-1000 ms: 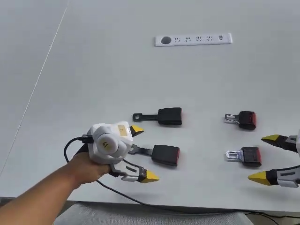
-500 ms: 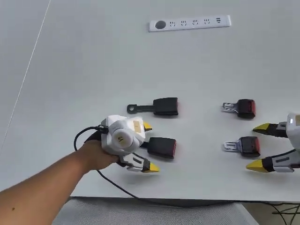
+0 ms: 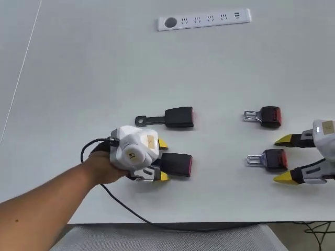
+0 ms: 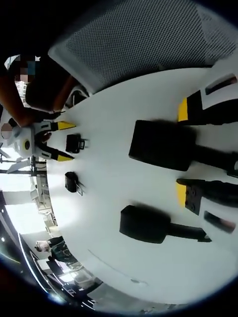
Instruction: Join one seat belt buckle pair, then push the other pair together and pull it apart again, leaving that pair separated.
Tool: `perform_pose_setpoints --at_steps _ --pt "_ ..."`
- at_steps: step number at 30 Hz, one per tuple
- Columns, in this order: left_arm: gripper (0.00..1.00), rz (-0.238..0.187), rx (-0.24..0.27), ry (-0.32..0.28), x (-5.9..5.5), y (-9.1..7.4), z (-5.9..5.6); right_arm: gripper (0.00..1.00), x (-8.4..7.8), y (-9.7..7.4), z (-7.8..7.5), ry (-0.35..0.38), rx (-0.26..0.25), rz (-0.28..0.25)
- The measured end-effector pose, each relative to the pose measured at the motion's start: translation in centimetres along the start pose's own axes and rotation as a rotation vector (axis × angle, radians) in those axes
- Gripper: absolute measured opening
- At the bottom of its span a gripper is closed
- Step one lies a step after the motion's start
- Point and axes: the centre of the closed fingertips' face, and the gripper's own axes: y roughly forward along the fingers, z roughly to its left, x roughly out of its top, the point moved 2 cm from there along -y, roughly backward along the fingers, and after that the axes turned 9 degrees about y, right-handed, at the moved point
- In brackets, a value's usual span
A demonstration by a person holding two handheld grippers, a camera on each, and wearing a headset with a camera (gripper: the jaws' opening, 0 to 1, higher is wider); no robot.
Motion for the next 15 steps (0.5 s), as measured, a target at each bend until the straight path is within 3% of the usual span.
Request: perform_pose_setpoints --at_steps 3,6,10,15 --pt "0.38 -0.002 0.001 0.01 0.05 -0.03 -0.03 0.46 -0.2 0.02 0.1 -0.047 0.013 0.033" --pt "0.34 -0.003 0.005 0.029 0.22 0.06 -0.27 0.43 -0.08 0.06 -0.1 -0.038 0.007 0.039" --pt "0.34 -0.015 0.031 -0.008 0.16 0.03 -0.12 0.36 -0.07 0.06 -0.56 -0.066 -0.014 0.049" --pt "0.33 -0.014 0.039 -0.028 0.19 0.03 -0.06 0.35 0.1 0.08 -0.55 -0.072 -0.011 0.053"
